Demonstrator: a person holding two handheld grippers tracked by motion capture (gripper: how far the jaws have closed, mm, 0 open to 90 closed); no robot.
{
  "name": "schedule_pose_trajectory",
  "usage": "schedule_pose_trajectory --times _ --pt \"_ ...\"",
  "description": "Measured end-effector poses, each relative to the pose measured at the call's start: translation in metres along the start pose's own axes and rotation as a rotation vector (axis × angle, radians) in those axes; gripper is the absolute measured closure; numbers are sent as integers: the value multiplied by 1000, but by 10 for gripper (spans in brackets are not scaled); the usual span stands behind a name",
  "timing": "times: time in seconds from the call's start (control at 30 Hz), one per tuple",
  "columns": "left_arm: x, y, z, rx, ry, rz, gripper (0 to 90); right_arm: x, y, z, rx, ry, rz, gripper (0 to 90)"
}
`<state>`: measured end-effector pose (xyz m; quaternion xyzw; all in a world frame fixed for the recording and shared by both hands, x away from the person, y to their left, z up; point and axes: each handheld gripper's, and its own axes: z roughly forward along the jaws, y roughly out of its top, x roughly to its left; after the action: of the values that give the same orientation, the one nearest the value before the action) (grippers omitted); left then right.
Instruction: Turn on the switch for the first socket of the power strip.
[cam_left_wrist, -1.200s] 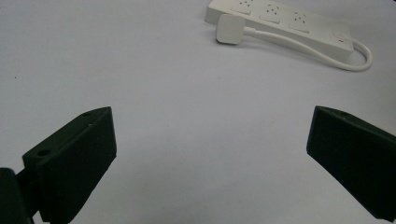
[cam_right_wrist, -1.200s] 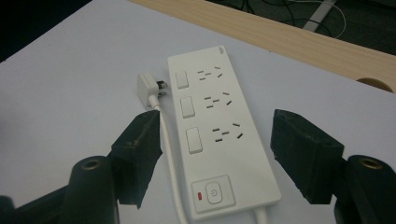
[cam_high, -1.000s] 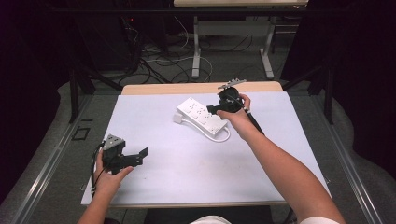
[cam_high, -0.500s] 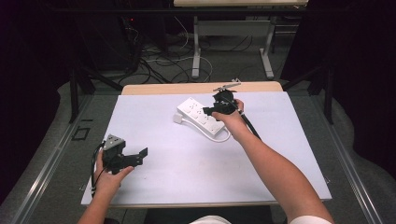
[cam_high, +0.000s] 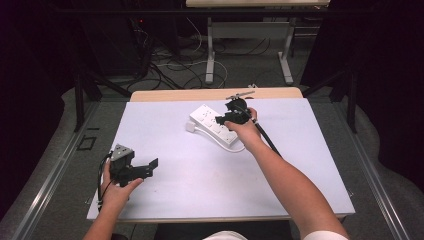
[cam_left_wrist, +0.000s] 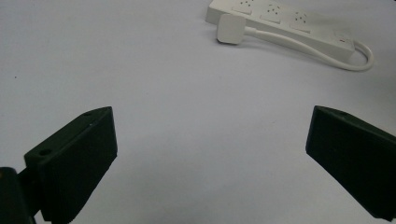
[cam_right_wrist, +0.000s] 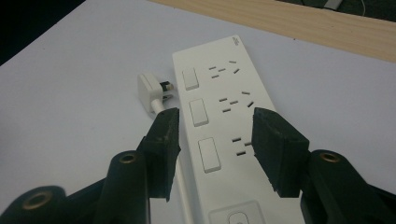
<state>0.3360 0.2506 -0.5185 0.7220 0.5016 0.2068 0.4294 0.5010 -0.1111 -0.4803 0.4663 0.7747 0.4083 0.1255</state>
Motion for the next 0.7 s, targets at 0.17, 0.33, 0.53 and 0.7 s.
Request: schedule_pose_trajectory --times 0.17,0.33,0.53,0.7 --pt "0 0 0 1 0 1 18 -1 -2 4 -6 -25 -18 530" --pt "0 0 1 -1 -1 2 18 -4 -5 10 5 -14 -4 571" --pt "0 0 1 -2 0 3 18 -5 -8 16 25 -13 16 612" --pt "0 0 1 3 0 5 18 -5 -10 20 46 -19 34 647"
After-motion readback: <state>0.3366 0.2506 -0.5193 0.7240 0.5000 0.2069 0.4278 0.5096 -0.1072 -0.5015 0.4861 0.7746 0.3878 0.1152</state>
